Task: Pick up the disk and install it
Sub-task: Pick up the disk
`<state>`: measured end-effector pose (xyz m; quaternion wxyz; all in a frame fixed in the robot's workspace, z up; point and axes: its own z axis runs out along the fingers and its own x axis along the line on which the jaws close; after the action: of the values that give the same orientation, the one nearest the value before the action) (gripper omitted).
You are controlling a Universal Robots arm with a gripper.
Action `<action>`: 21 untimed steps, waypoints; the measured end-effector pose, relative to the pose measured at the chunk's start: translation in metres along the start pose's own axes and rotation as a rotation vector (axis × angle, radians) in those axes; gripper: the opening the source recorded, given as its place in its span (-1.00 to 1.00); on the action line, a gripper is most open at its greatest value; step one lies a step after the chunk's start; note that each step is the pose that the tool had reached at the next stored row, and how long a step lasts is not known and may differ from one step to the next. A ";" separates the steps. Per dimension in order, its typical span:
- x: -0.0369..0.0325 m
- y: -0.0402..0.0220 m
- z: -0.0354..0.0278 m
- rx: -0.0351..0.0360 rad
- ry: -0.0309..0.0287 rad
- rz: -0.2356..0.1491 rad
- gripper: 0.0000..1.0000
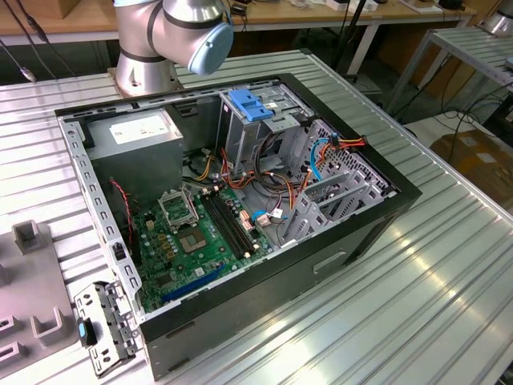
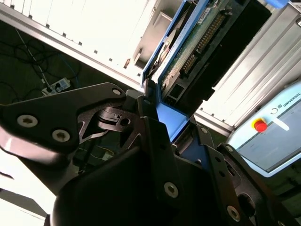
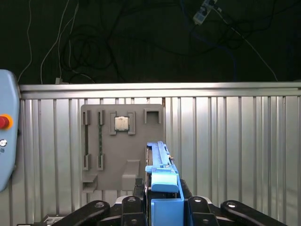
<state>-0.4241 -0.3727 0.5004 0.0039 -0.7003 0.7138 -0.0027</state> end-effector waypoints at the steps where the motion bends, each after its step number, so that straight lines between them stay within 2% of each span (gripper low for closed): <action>1: 0.0000 -0.0015 0.0000 -0.0001 0.0000 0.000 -0.25; 3: -0.0001 -0.0053 0.0001 0.0000 0.0000 0.000 -0.25; 7: -0.0001 -0.0187 0.0002 0.0001 0.0000 0.000 -0.25; 12: 0.0081 -0.0221 0.0002 0.0001 0.0000 0.000 -0.25; 15: 0.0099 -0.0256 0.0002 0.0000 0.0000 0.000 -0.25; 21: 0.0107 -0.0387 0.0004 0.0000 0.0000 0.000 -0.25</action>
<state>-0.3856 -0.3842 0.5003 0.0039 -0.7003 0.7138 -0.0027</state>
